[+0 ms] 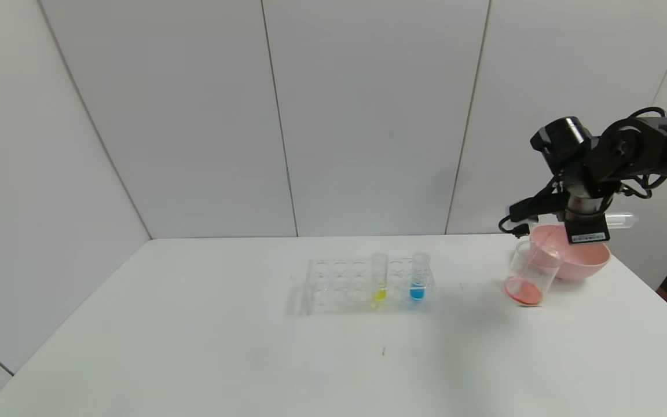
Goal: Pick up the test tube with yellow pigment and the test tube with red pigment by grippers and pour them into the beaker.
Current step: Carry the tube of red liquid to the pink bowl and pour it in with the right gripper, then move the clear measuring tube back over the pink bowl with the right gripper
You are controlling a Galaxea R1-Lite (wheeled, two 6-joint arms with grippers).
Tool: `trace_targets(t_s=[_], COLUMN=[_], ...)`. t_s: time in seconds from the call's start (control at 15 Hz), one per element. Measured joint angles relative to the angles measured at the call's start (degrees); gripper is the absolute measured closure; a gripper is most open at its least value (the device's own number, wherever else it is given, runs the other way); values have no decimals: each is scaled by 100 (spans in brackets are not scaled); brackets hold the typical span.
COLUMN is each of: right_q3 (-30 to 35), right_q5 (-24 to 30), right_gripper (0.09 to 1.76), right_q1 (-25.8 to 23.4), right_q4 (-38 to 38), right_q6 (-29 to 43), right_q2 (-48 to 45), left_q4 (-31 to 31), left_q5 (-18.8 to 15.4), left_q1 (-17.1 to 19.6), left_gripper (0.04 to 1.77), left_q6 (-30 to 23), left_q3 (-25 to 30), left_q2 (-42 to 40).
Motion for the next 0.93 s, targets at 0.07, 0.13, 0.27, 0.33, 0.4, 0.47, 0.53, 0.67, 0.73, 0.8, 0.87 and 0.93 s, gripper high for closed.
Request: trace_targets(t_s=[0.07, 0.13, 0.27, 0.33, 0.4, 0.47, 0.53, 0.67, 0.73, 0.8, 0.87, 0.93], right_q3=[0, 0, 0, 0, 0, 0, 0, 0, 0, 0, 2, 2], right_q5=[-33, -96, -329, -358, -369, -371, -375, -471, -516, -527, -527, -527], right_gripper=[134, 134, 134, 134, 134, 134, 134, 134, 134, 134, 134, 134], right_q1=[49, 90, 187, 230, 278, 315, 336, 352, 352, 339, 324, 313], right_q4=[9, 17, 46, 102, 127, 138, 148, 151, 151, 154, 154, 129], right_q6=[-2, -7, -7, -7, -7, 0, 1, 9, 12, 12, 17, 20], right_q2=[0, 0, -7, -13, -16, -20, -20, -24, -27, -29, -30, -33], left_q4=[0, 0, 0, 0, 0, 0, 0, 0, 0, 0, 0, 0], left_q5=[0, 0, 0, 0, 0, 0, 0, 0, 0, 0, 0, 0], left_q1=[0, 0, 0, 0, 0, 0, 0, 0, 0, 0, 0, 0], left_gripper=[9, 9, 9, 9, 9, 9, 9, 9, 9, 9, 9, 9], left_q6=[0, -2, -2, -2, -2, -2, 0, -2, 0, 0, -2, -2], left_q3=[0, 0, 0, 0, 0, 0, 0, 0, 0, 0, 0, 0], left_q2=[0, 0, 0, 0, 0, 0, 0, 0, 0, 0, 0, 0])
